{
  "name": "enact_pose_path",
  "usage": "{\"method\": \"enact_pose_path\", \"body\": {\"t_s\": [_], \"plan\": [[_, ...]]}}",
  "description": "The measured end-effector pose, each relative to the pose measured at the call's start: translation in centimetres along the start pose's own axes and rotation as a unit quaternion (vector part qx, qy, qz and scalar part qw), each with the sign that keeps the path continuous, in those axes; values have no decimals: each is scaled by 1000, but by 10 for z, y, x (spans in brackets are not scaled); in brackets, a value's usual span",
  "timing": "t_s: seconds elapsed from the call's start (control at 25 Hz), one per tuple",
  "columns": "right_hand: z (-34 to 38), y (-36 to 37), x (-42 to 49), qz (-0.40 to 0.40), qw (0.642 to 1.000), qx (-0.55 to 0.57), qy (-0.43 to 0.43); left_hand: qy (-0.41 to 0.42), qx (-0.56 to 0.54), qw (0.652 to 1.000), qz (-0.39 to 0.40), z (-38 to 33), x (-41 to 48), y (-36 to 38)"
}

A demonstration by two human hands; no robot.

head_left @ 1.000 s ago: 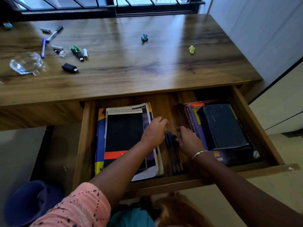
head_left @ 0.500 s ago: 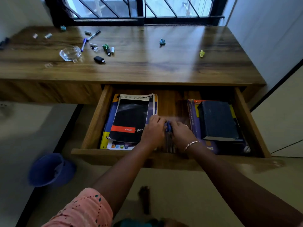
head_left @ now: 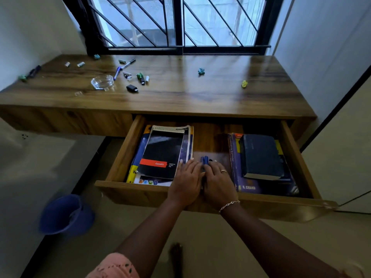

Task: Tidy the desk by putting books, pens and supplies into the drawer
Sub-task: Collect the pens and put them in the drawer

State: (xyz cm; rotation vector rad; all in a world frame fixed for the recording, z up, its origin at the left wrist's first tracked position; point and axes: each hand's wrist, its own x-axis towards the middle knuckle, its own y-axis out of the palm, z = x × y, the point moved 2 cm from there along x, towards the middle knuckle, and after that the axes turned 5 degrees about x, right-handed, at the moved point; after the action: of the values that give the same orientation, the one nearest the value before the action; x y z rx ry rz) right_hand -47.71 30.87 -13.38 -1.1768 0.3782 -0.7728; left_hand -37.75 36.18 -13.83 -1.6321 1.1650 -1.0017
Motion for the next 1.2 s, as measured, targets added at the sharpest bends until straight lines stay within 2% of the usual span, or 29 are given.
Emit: {"method": "enact_pose_path", "body": {"t_s": [0.24, 0.44, 0.56, 0.76, 1.0, 1.12, 1.2], "plan": [[-11, 4, 25, 5, 999, -20, -32, 5, 6, 1000, -24, 8, 26, 5], [-29, 3, 64, -31, 984, -61, -162, 41, -31, 998, -39, 22, 66, 3], [-41, 6, 94, -20, 977, -98, -187, 79, -20, 996, -32, 28, 92, -3], [-63, 18, 153, -2, 974, -160, -159, 136, 57, 988, 36, 56, 146, -5], [-75, 17, 204, 9, 977, -174, -126, 92, 119, 988, 27, 72, 197, -5], [-81, 15, 227, 10, 977, -188, -104, 68, 148, 984, 66, 76, 221, -10], [-81, 12, 240, -2, 976, -194, -100, 80, 161, 980, 83, 77, 236, -20]]}}
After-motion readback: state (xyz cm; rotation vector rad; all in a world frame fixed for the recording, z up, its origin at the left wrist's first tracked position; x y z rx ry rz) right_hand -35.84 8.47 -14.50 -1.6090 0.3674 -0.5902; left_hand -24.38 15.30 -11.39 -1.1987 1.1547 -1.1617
